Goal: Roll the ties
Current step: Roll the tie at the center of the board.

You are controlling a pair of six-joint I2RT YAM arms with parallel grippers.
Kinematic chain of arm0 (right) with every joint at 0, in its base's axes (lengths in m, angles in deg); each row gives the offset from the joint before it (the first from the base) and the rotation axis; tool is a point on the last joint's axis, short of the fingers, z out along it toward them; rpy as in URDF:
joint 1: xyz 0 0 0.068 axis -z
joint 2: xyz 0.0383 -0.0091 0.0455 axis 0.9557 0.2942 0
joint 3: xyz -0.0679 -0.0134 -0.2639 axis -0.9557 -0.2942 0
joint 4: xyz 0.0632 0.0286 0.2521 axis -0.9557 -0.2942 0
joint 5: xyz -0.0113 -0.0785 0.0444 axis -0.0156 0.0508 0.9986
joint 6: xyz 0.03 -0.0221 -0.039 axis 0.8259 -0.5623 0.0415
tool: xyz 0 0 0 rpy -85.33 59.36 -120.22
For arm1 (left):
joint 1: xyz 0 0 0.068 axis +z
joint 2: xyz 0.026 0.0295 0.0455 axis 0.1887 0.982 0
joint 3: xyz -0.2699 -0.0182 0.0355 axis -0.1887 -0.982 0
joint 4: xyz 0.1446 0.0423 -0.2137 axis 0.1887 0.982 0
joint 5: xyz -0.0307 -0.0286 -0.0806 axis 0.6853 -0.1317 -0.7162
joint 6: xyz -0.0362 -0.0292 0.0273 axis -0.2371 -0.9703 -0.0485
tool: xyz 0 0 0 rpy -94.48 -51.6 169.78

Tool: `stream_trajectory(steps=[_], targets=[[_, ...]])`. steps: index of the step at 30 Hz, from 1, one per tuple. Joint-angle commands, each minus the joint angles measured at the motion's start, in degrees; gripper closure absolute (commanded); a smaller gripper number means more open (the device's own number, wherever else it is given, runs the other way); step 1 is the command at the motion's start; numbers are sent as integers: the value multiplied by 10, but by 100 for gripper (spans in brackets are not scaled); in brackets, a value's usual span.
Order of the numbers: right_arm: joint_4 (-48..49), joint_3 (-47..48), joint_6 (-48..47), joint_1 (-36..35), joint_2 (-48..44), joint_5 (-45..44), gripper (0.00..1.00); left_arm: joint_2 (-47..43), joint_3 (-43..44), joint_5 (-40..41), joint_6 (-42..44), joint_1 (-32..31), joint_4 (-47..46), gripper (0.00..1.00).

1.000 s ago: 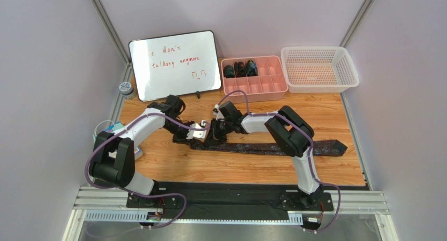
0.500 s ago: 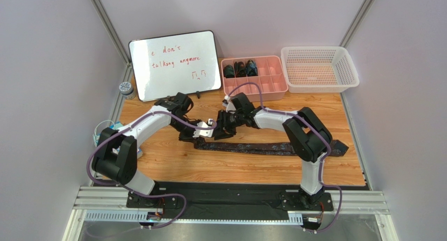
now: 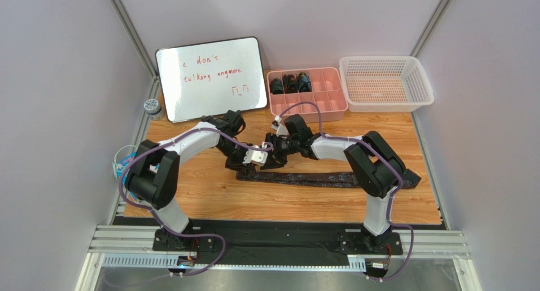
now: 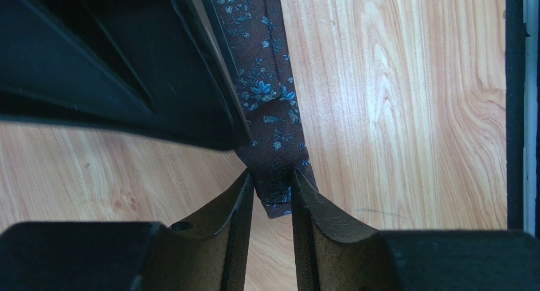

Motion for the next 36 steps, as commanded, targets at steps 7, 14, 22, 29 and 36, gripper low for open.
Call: stream_trajectory(steps=[7,14,22,29,36], targets=[[53,14,10,-25,33,-9,51,36,41,-13,-9,-4,-1,67],[12,22,-20,-25,34,-37,53,36,41,-14,-7,-3,0,67],[-22,42,-36,-31,49,-60,63,36,40,-14,-3,-5,3,67],[-57,44,-54,-29,46,-55,94,32,34,-9,-13,-2,6,62],[-83,34,-79,-15,33,-58,100,-13,4,4,-7,27,-6,37]])
